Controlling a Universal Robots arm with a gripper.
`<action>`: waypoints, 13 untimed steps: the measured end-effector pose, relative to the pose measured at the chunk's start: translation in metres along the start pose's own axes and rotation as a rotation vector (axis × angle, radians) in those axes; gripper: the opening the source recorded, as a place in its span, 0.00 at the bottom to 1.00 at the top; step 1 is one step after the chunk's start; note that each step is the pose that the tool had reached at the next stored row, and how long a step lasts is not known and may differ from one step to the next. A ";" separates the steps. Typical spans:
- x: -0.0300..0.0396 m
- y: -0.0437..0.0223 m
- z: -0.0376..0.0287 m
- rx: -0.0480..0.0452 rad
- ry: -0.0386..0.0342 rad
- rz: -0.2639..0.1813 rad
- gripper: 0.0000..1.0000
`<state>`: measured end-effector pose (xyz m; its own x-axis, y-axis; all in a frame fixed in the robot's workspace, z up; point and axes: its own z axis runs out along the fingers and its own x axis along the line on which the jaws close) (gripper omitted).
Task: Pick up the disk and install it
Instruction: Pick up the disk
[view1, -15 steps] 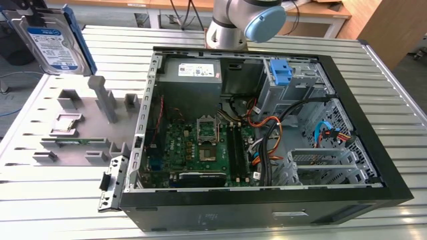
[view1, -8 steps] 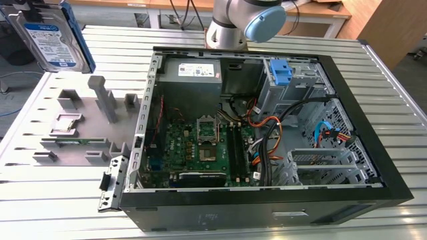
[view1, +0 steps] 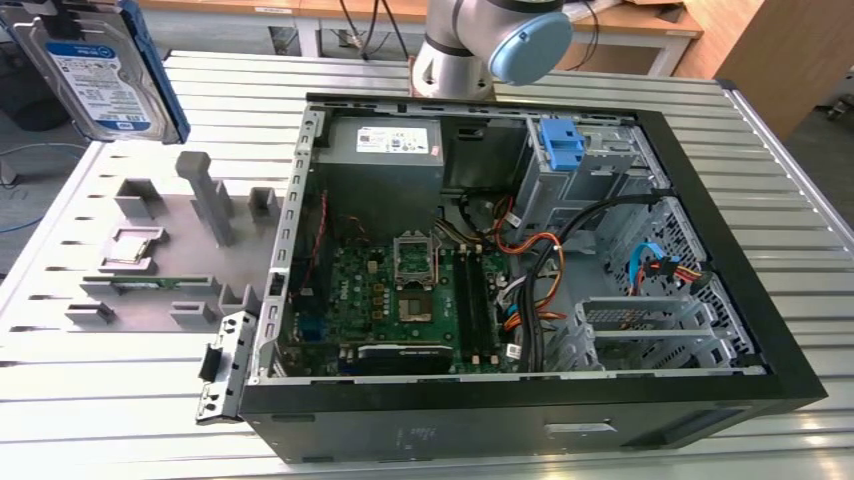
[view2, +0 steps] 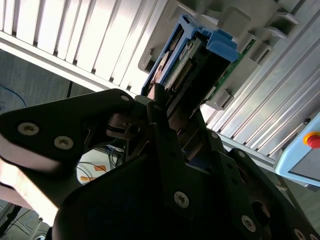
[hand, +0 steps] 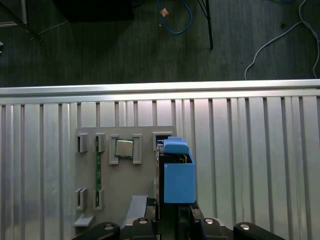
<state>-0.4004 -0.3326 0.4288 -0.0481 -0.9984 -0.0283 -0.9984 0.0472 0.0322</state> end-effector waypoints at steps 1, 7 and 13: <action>0.0000 0.0000 -0.0001 -0.0001 0.0001 0.000 0.35; -0.0001 0.0001 -0.0029 -0.0001 0.0001 0.000 0.35; -0.0002 0.0002 -0.0071 0.0000 0.0000 0.000 0.35</action>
<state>-0.4004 -0.3327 0.4359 -0.0481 -0.9984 -0.0282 -0.9984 0.0471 0.0321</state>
